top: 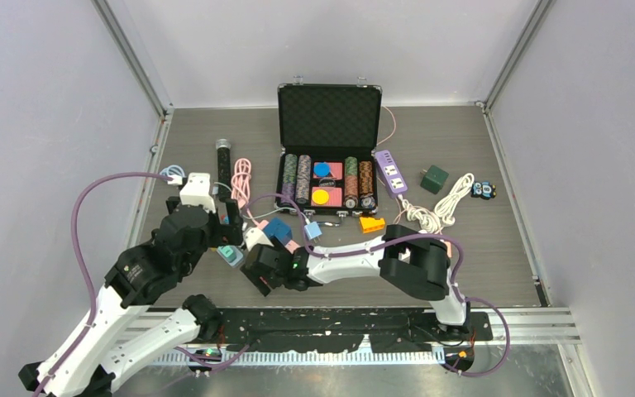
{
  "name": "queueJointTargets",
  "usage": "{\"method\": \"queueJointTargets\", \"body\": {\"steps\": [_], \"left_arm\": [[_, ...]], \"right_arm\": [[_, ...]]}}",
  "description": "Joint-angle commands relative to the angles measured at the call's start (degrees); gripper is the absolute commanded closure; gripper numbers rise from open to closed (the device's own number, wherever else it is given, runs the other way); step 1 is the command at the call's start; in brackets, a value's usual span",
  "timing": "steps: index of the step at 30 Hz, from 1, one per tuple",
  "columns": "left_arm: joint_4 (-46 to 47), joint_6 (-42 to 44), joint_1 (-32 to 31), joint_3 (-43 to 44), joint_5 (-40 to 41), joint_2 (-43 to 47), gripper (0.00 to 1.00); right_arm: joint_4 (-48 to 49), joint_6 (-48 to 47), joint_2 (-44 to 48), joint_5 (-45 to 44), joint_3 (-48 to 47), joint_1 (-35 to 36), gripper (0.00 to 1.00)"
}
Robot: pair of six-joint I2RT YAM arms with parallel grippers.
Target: Insert the plug
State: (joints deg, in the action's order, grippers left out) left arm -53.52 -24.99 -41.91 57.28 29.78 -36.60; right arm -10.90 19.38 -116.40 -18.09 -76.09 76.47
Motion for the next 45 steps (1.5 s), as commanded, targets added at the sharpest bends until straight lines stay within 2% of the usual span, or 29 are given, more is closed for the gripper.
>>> {"method": "queueJointTargets", "body": {"steps": [1, 6, 12, 19, 21, 28, 33, 39, 42, 45], "left_arm": [[1.3, 0.4, 0.2, 1.1, 0.3, -0.1, 0.04], [1.8, -0.2, 0.2, 1.7, -2.9, -0.2, 0.04], [8.4, -1.3, 0.2, 0.9, -8.9, -0.9, 0.04], [16.8, -2.9, 0.1, 1.4, -23.1, -4.2, 0.06], [18.3, -2.8, 0.2, 1.4, -30.1, -5.2, 0.09], [15.1, -3.1, 0.2, 4.4, -44.3, -8.9, 0.15], [14.3, -5.4, 0.2, 3.2, -44.8, -10.8, 0.17], [19.0, -9.8, 0.2, 3.6, -49.9, -13.1, 0.36], [20.6, -11.6, 0.2, 2.4, -52.1, -13.2, 0.55], [23.0, -13.4, 0.2, 0.7, -54.1, -12.8, 0.80]], "right_arm": [[-1.3, 0.4, 3.0, -4.1, 2.5, 0.1, 0.47], [2.8, -1.9, 13.0, -3.9, 6.4, 0.1, 0.47], [11.3, -4.5, 28.4, -2.9, 16.1, 0.1, 0.47], [18.2, -6.6, 41.6, -6.6, 26.7, 0.1, 0.46], [21.3, -8.2, 45.6, -6.8, 29.4, 0.1, 0.46], [30.9, -14.9, 54.1, -4.3, 35.7, 0.1, 0.43], [33.6, -18.7, 56.7, -2.7, 36.3, 0.1, 0.42], [33.6, -21.9, 56.7, 1.0, 34.5, 0.1, 0.40], [34.0, -21.9, 56.8, 0.7, 34.3, 0.1, 0.40], [33.9, -21.5, 57.0, 0.3, 33.9, 0.1, 0.40]]}}
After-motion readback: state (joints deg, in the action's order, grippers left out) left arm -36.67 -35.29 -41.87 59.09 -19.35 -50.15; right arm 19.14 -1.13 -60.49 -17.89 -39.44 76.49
